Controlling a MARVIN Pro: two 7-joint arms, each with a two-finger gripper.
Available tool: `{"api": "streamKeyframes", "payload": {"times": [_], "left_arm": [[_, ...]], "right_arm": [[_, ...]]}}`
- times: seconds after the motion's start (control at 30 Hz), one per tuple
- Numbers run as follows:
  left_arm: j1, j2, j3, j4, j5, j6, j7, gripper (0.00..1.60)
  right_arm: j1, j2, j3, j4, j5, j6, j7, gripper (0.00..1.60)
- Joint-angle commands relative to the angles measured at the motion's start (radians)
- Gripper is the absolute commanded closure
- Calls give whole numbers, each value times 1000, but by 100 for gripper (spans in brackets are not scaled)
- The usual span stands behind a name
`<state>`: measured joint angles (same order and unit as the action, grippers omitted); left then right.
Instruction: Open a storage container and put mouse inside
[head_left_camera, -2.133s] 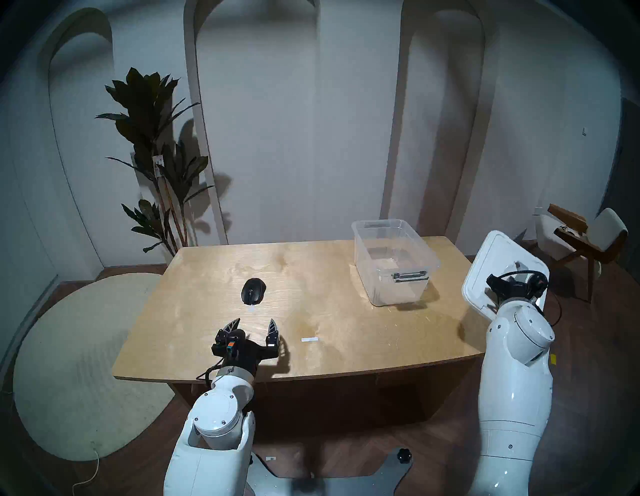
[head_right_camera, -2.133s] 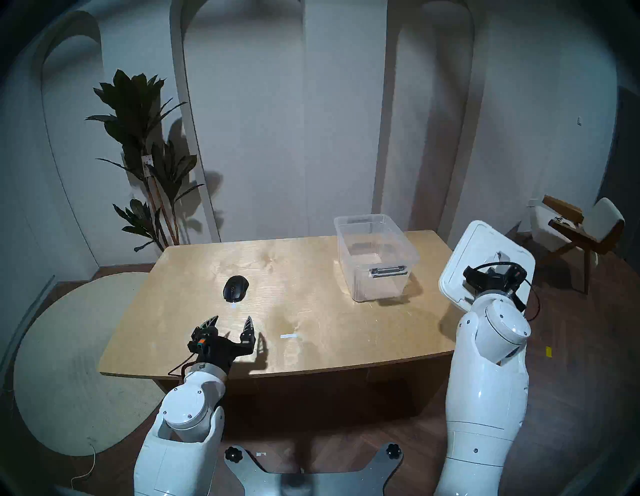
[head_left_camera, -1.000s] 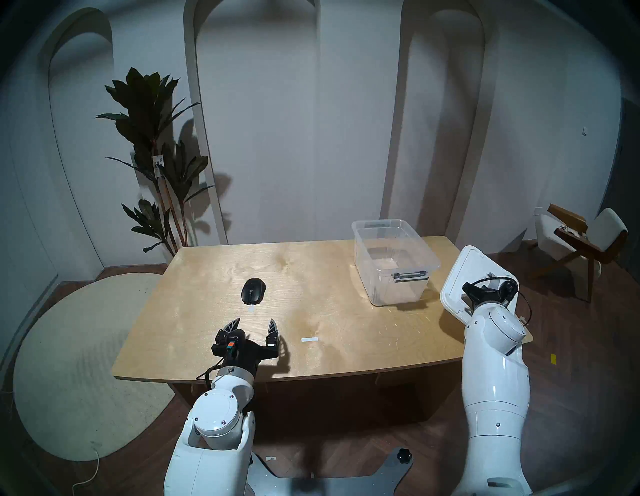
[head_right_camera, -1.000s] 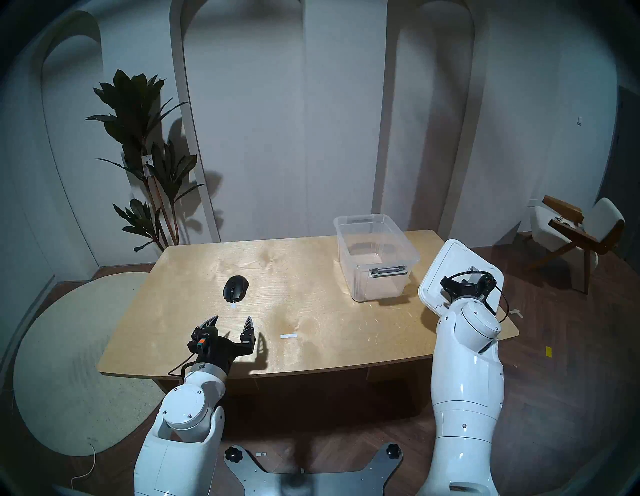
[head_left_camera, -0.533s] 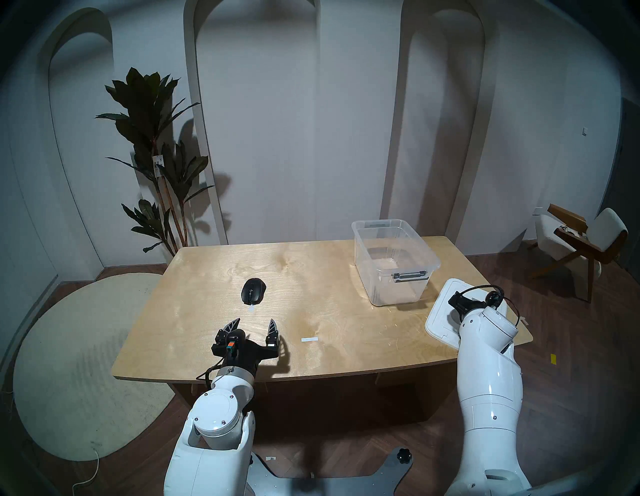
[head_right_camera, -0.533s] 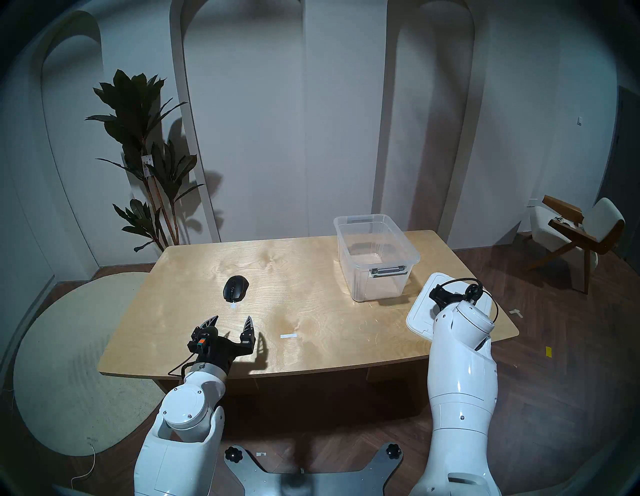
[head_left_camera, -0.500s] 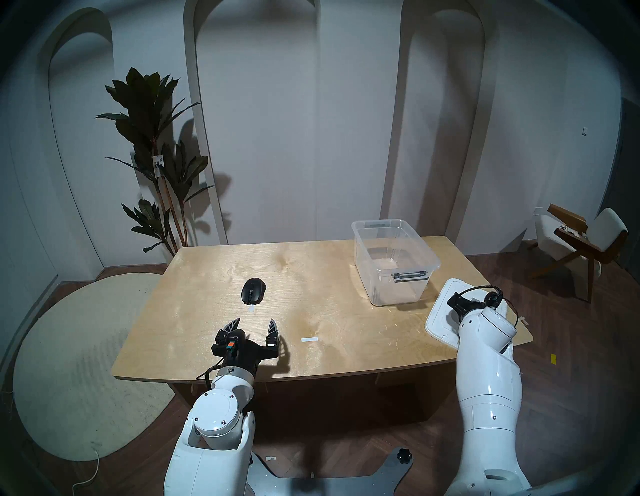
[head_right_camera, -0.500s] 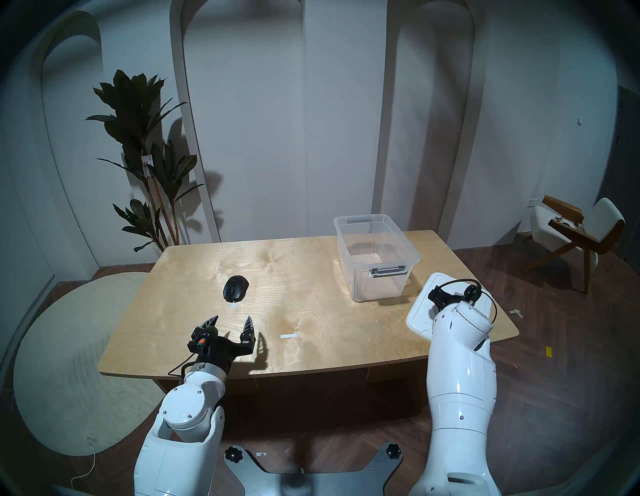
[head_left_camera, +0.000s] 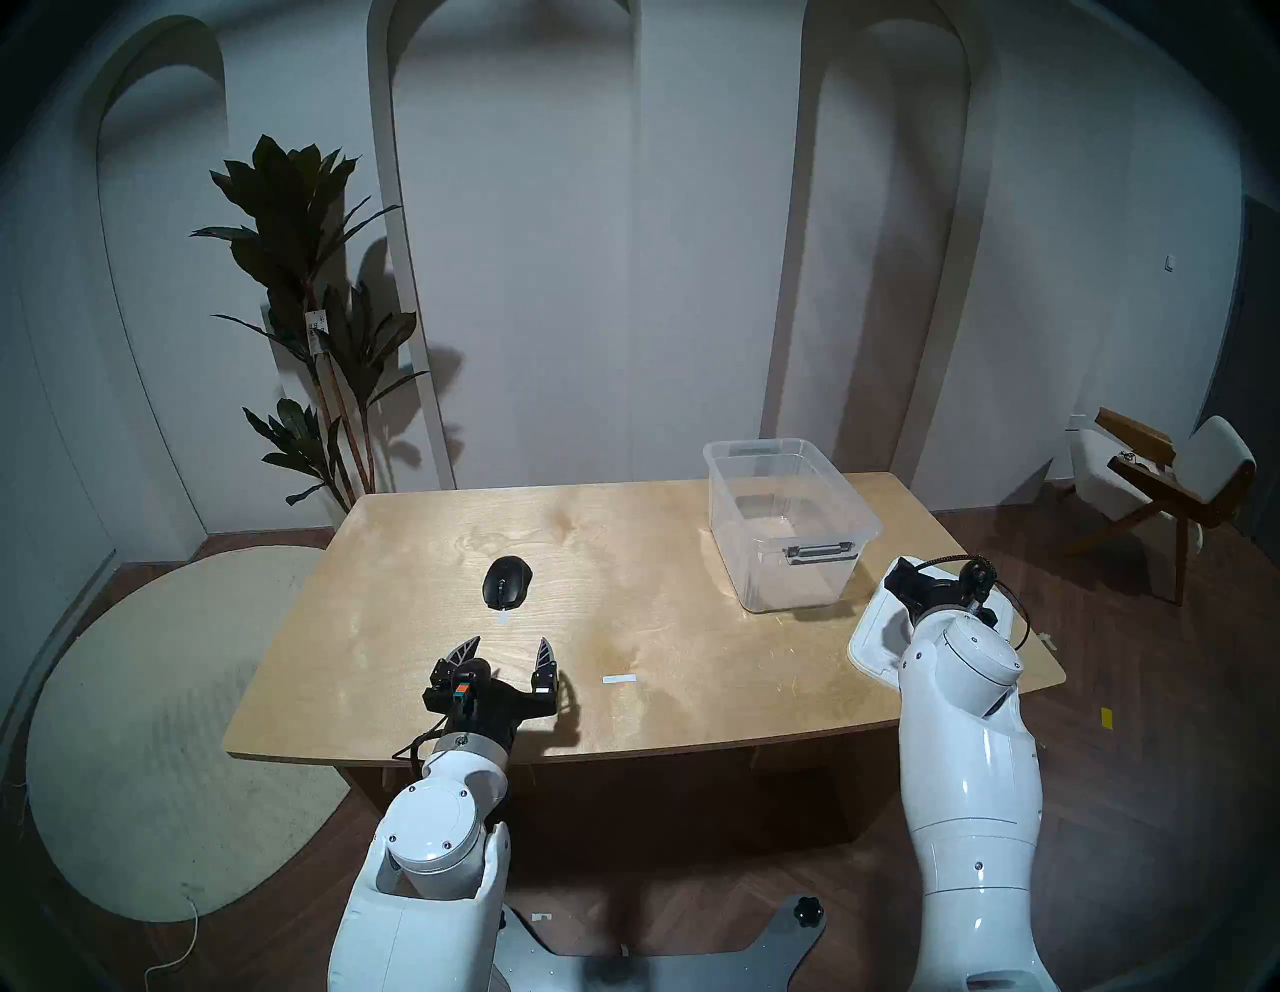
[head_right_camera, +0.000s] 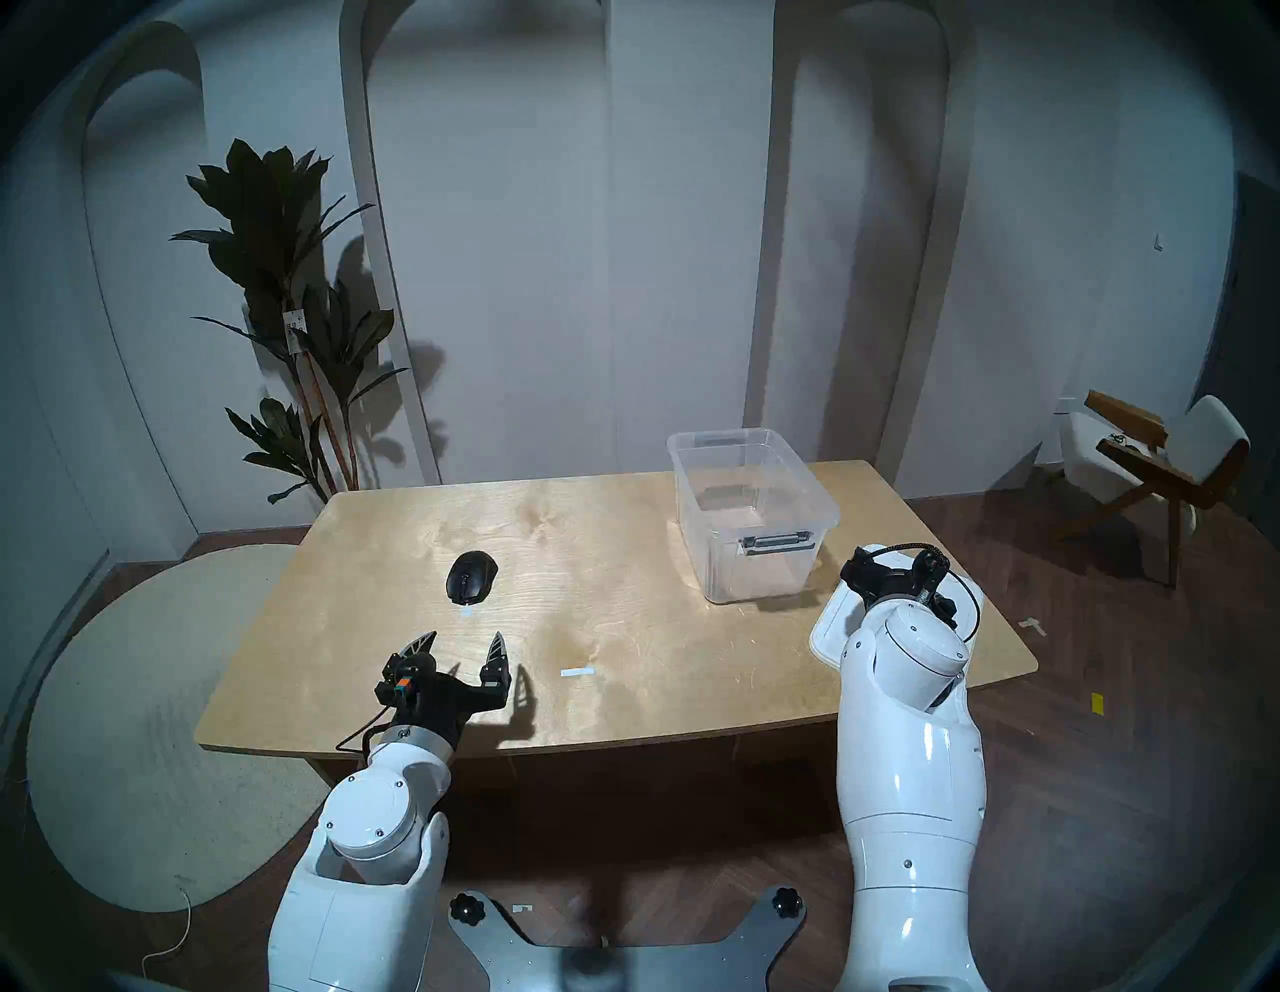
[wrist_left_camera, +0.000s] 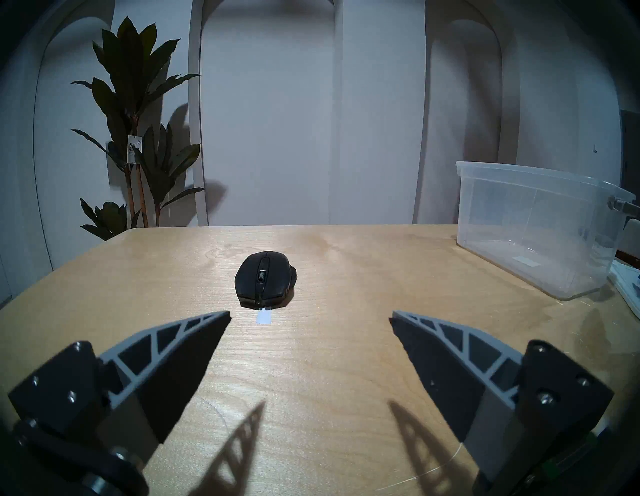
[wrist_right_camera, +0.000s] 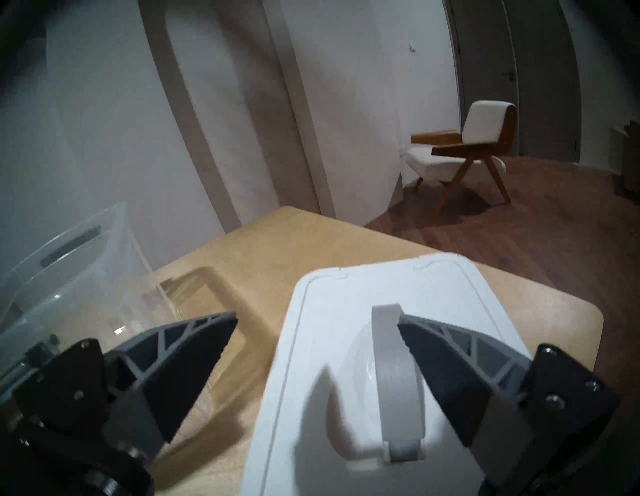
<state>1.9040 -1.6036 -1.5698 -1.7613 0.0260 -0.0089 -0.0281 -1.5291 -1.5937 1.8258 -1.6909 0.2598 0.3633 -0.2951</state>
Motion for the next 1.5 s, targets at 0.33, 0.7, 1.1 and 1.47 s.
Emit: {"api": "streamKeyframes", "payload": {"times": [0.33,0.7,1.1,1.47], "left_arm": [[-7,-2,0,-16,0,-5,0,0],[-57,37,-3,-7,12,8,-37,0],[-201,61,-4,71,35,62,-64,0],[-277,47,17,157,54,61,-56,0]], "right_arm": [[-246,237,-12,-229,-121,-51,313,0],[-370,313,63,-262,-57,-168,489,0],[-401,332,120,-236,-7,-251,654,0],[-402,335,133,-220,9,-284,700,0]]}}
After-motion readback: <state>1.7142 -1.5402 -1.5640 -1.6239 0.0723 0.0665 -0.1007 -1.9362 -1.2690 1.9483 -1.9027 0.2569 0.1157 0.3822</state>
